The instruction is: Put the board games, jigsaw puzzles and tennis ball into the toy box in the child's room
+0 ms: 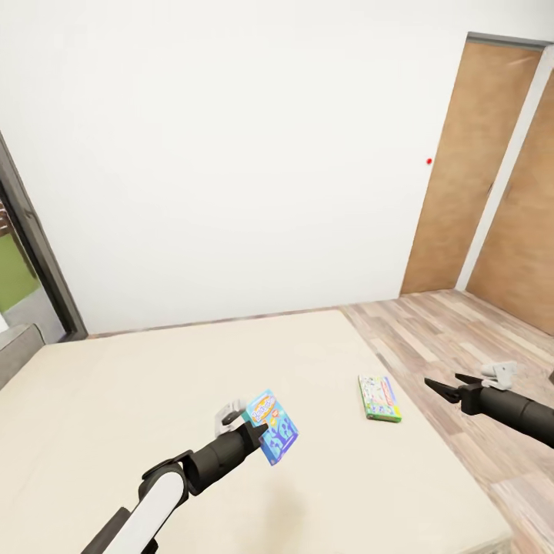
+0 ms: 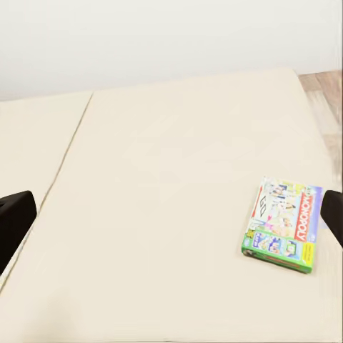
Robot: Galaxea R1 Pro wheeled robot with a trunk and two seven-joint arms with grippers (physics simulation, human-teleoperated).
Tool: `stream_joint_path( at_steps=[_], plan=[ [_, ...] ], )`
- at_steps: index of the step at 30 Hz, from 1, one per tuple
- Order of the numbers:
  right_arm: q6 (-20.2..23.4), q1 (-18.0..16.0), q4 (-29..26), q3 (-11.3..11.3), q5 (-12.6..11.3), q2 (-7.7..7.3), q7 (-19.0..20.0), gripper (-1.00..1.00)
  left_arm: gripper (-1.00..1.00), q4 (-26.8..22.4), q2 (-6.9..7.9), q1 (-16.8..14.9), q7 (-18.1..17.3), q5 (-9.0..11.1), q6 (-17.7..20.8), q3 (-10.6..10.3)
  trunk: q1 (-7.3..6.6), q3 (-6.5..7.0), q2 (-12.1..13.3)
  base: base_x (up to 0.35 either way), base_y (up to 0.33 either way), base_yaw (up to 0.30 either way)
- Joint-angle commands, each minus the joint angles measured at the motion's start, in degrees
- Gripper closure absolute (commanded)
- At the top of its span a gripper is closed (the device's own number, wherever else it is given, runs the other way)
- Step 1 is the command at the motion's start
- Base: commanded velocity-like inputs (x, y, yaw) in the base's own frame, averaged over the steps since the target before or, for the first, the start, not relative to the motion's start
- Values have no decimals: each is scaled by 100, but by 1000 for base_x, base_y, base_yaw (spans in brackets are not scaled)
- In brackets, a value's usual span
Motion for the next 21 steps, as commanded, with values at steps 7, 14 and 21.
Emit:
stream_joint_path(
  at_steps=[7, 14, 21],
  plan=[
    [38, -7, -2, -11, 2, 3, 175, -100, 100, -12, 5, -4, 53, 72, 1, -7, -154, 120, 278, 0, 0, -294],
    [34, -7, -2, -9, 3, 4, 205, -100, 100, -12, 5, -4, 53, 73, 0, -7, -308, 246, 559, 0, 0, -294],
    [33, -7, -2, -8, 3, 4, 210, -100, 100, -12, 5, -4, 53, 73, 5, -7, -462, 371, 840, 0, 0, -294]
  ],
)
